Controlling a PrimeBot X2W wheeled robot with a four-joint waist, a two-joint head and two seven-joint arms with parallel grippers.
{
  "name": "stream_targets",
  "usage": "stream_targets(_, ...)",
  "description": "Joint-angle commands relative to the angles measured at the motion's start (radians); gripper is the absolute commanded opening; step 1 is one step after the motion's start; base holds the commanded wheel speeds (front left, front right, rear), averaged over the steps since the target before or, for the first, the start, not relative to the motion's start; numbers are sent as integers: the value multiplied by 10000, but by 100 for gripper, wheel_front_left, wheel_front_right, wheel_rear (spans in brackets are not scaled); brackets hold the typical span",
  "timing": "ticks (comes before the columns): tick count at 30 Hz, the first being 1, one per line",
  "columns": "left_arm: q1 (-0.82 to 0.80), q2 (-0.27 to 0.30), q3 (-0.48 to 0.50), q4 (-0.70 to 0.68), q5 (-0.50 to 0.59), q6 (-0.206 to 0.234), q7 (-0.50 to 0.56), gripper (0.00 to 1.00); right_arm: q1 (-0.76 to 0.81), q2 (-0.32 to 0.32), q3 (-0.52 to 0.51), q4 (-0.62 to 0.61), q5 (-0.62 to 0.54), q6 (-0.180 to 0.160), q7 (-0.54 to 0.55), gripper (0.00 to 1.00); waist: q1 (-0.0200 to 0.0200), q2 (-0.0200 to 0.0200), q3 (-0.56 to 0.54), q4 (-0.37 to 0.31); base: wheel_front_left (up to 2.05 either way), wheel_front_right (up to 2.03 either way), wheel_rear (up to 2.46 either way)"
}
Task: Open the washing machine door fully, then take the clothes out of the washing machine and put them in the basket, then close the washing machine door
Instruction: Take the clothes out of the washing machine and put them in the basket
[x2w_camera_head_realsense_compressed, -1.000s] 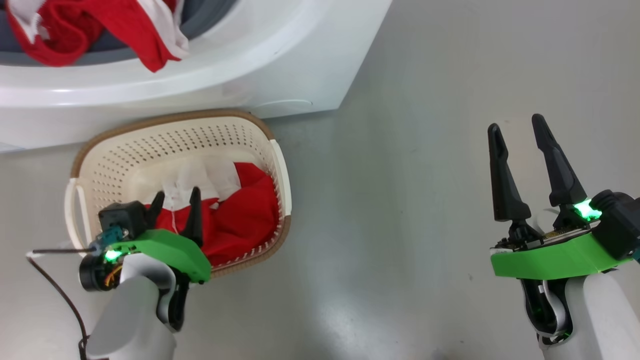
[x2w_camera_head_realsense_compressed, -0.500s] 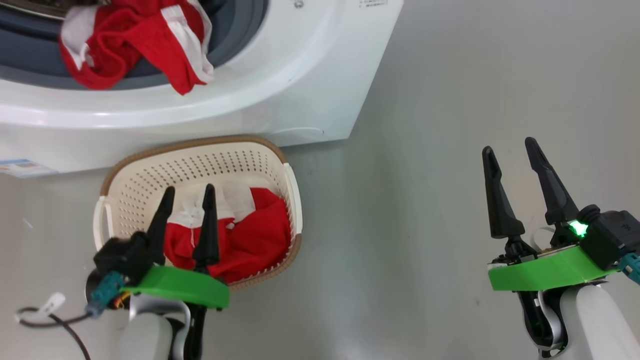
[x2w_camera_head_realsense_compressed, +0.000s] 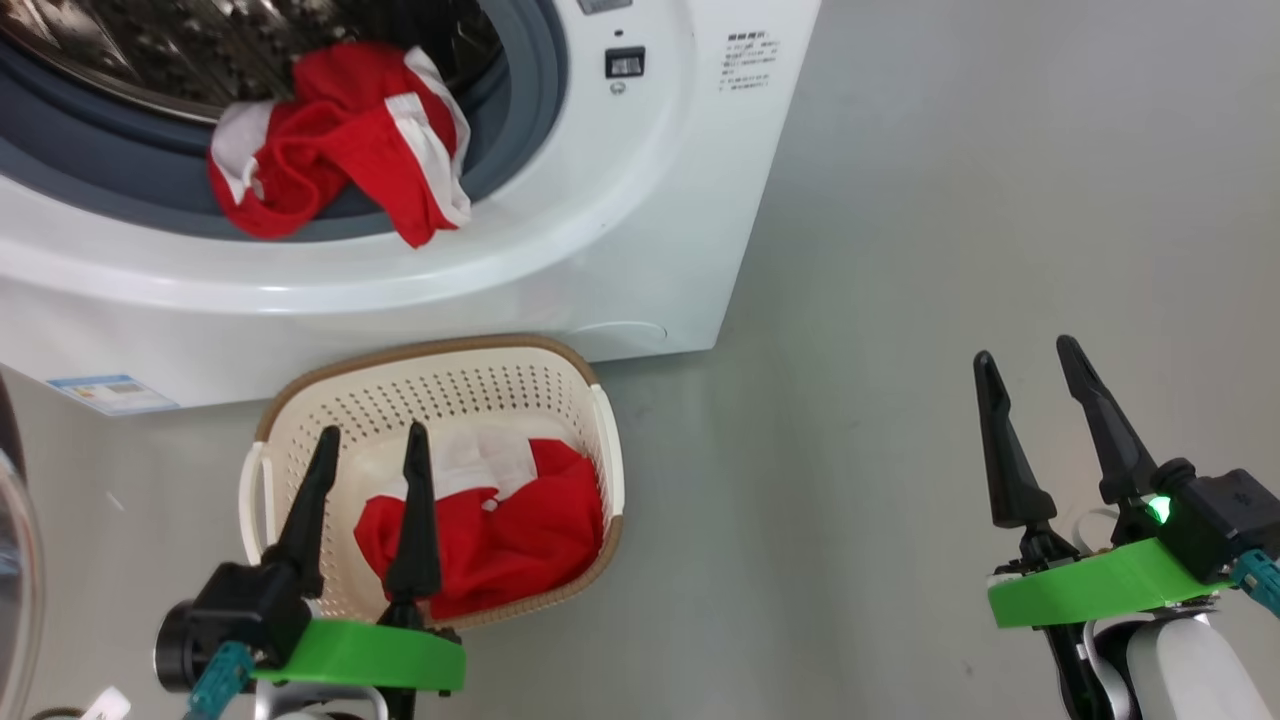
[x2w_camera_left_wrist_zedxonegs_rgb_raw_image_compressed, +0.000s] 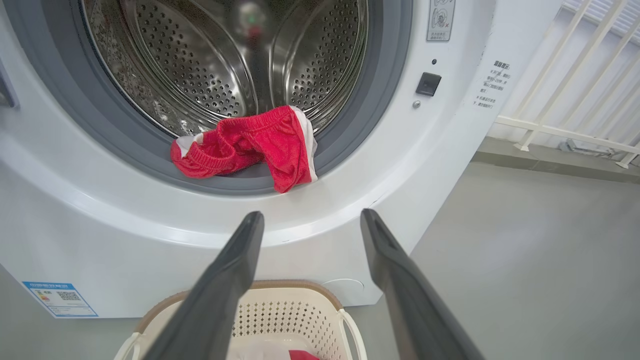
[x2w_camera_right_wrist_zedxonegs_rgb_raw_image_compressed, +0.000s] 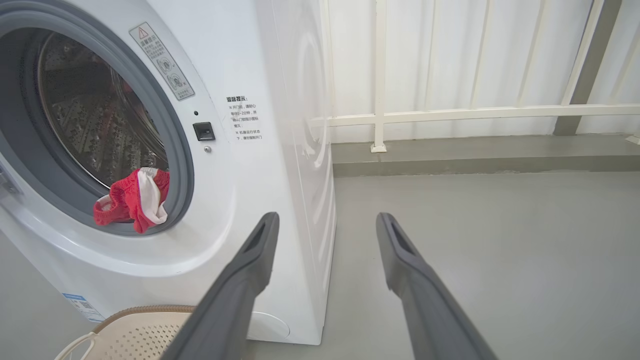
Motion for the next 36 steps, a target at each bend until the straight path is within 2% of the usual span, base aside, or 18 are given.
stream_targets(1,95,100,289,-339,81,76,-89,100,81,-31,212,-231,-125,62,-65,100,0,0,-246,101,0,0,0)
stream_targets(18,1366,99,729,-1198,525,121,-89,100,1397,-31,-67,-808,-449,62,-65,100,0,0,-1375,8,0,0,0)
stream_targets(29,2068,99,1135,-1447,672,184,-89,100,1953,-31,-225,-877,-333,62,-65,100,0,0,-1810,-282,0,0,0)
stream_targets(36,2215,99,998,-1454,594,286,-89,100,2044,-31,-253,-885,-267,62,-65,100,0,0,-1884,-303,0,0,0)
